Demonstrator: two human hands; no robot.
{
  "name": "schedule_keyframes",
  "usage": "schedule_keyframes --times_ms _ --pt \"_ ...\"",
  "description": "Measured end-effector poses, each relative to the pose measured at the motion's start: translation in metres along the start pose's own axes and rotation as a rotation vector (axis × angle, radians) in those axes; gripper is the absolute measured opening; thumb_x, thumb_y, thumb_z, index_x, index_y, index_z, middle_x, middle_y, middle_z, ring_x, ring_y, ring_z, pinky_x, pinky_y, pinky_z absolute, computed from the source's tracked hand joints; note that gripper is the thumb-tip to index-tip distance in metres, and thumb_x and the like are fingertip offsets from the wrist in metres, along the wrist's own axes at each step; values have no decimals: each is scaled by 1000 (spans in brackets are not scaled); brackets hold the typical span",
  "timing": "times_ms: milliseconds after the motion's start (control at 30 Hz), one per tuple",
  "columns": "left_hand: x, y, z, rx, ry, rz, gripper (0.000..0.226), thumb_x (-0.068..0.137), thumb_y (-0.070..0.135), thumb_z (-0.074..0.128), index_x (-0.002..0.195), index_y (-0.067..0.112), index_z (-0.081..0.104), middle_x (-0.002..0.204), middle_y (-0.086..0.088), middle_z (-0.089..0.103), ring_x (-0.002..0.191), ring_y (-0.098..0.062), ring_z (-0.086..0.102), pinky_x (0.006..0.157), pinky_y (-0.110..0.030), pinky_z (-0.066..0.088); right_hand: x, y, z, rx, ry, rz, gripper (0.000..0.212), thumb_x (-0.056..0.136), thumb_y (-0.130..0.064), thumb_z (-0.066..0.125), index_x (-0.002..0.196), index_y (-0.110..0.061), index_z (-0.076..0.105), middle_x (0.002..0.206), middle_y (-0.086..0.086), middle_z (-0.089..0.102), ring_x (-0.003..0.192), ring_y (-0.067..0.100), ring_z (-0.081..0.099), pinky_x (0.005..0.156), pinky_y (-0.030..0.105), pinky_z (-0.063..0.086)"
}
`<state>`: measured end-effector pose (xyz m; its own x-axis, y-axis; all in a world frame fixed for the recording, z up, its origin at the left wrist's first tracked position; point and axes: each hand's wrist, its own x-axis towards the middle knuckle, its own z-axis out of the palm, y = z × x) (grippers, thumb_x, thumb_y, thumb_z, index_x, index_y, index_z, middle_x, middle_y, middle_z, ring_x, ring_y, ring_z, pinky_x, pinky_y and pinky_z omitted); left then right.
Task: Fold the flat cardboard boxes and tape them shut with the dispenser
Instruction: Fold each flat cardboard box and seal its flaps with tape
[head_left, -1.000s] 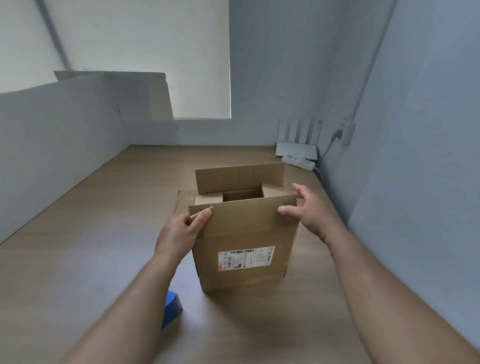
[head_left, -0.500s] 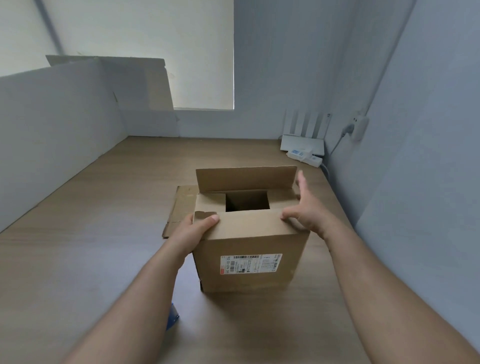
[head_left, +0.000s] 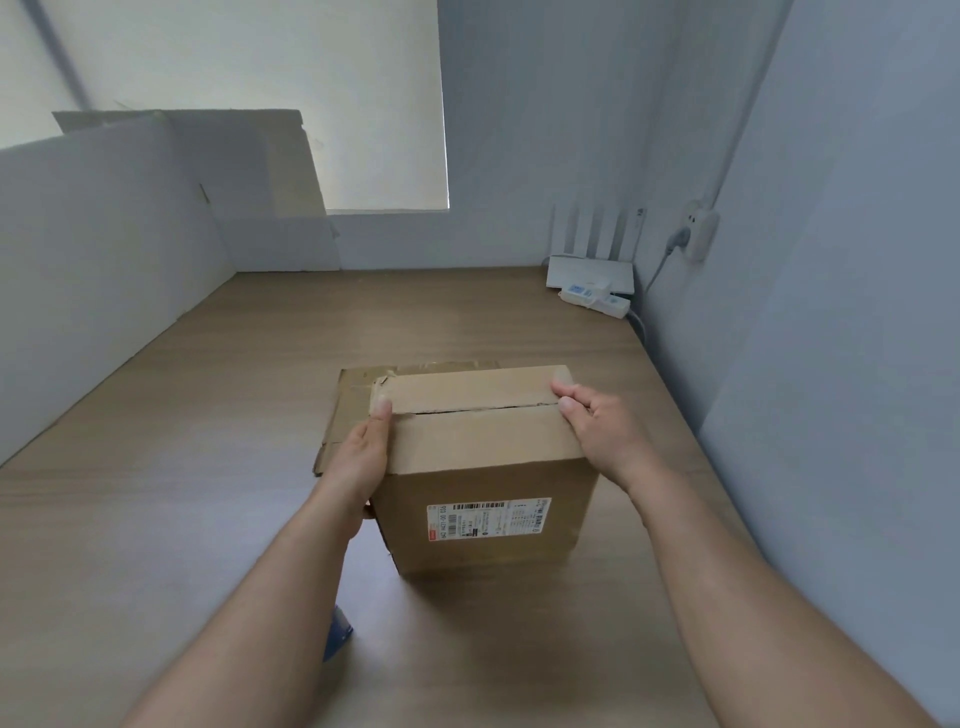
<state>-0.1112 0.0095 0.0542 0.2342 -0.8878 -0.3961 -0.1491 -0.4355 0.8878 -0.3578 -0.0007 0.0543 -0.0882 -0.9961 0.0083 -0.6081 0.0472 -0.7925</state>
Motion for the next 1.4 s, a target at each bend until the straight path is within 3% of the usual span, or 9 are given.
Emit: schedule_keyframes --times_ms 167,300,467,600,733,1000,1233,1400 --pt "-8 -5 2 -34 35 -25 53 97 52 41 135 17 47 121 -9 58 102 -28 57 80 -39 49 -30 -3 -2 -37 108 14 33 97 -25 49 128 -24 61 133 -4 59 124 13 51 99 23 38" --pt "-25 -9 0 19 -9 14 38 98 44 43 123 17 51 112 -8 61 84 -20 58 62 -31 46 -56 -7 -22 -22 208 52 31 94 -25 55 124 -23 64 129 -5 61 121 11 53 91 19 36" --pt "-41 -30 -3 93 25 24 34 96 47 39 113 20 51 109 -6 59 98 -25 58 88 -42 50 -80 0 -11 -23 204 70 31 93 -26 57 122 -22 65 128 -5 62 120 10 54 94 19 37" --pt "-47 -40 -3 129 102 111 28 98 47 37 104 22 48 89 8 51 97 -23 51 90 -42 46 -82 6 -1 0 230 34 31 93 -26 57 122 -20 65 126 -3 64 121 11 54 101 27 41" --pt "-42 -33 1 144 107 129 26 98 46 36 103 23 47 85 12 48 97 -22 49 91 -40 43 -77 7 -2 -1 225 35 31 94 -26 56 123 -22 65 126 -3 63 122 12 54 102 27 41" --pt "-37 -33 -2 203 102 152 29 98 48 34 106 22 46 95 1 55 100 -25 52 94 -45 47 -70 8 0 -9 206 20 31 95 -27 55 124 -22 64 128 -3 62 124 13 52 101 24 39" --pt "-32 -45 -30 323 178 80 55 97 47 30 135 10 44 127 -16 53 112 -35 51 98 -49 45 -68 -6 18 5 116 -7 32 95 -29 53 125 -25 63 131 -8 60 123 10 51 95 20 38" --pt "-39 -43 -23 292 218 164 47 100 42 31 128 9 50 111 -6 50 103 -26 46 88 -39 39 -71 2 16 90 130 -13 31 94 -29 55 124 -24 64 128 -7 62 123 8 52 96 17 38"
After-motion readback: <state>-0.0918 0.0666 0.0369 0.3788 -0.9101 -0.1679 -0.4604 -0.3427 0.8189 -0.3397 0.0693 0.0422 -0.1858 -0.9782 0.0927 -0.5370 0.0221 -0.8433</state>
